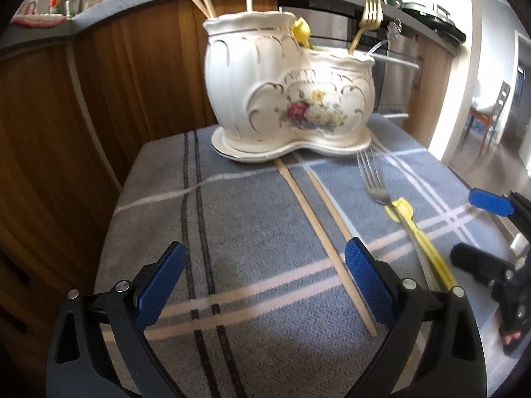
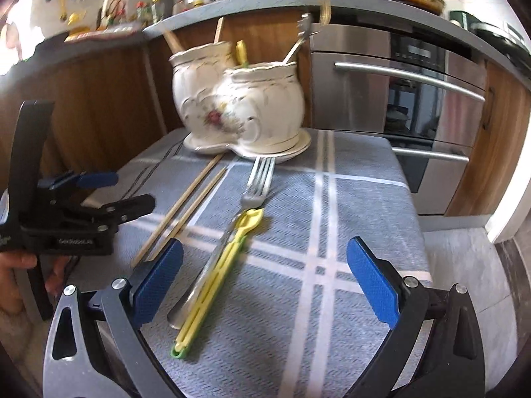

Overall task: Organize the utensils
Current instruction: 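Lower both tools toward the last chopsticks and yellow utensil on the cloth, then grasp a chopstick with the left tool while the right tool grasps the yellow utensil, then carry the chopstick over the tall cup while the right tool carries the yellow utensil over the short cup, then open the left tool to drop the chopstick while the right tool drops the yellow utensil, then raise both open tools away from the holder, then grasp the last chopstick with the left tool while the right tool grasps the gold fork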

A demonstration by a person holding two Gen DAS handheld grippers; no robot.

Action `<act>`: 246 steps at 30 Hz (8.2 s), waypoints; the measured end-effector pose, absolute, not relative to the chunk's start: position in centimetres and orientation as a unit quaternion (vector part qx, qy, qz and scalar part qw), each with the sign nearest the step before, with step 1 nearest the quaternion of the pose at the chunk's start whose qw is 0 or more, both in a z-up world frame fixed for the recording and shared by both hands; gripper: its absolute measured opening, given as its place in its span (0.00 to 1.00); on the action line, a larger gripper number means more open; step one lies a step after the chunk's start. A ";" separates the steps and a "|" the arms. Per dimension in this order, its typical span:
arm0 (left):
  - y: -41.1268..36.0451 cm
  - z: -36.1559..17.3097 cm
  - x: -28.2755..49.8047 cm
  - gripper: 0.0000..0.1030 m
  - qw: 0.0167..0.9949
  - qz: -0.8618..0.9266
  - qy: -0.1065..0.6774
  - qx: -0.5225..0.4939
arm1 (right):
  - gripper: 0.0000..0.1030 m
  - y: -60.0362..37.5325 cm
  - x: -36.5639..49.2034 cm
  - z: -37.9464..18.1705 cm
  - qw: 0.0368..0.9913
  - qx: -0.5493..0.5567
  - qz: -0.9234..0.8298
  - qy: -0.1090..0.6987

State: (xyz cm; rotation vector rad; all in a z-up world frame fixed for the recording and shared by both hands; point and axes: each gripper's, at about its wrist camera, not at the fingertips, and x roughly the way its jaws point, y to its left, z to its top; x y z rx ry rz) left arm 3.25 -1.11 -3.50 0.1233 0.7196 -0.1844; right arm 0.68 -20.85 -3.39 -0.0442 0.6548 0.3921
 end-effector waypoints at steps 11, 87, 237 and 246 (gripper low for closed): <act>-3.1 -4.7 3.4 0.66 0.908 -0.138 0.386 0.088 | 0.33 -20.0 1.1 -4.3 0.896 -0.032 0.228 0.379; 1.0 11.6 11.9 0.06 0.974 -0.190 0.112 -0.061 | 0.09 -19.2 13.8 9.3 0.948 0.146 0.259 0.113; -4.7 -3.5 4.5 0.59 0.897 -0.174 0.398 0.081 | 0.05 -19.1 5.9 -4.6 0.892 -0.078 0.198 0.398; -6.4 -4.1 4.4 0.09 0.867 -0.209 0.429 0.142 | 0.05 -19.4 5.8 -4.6 0.889 -0.075 0.210 0.401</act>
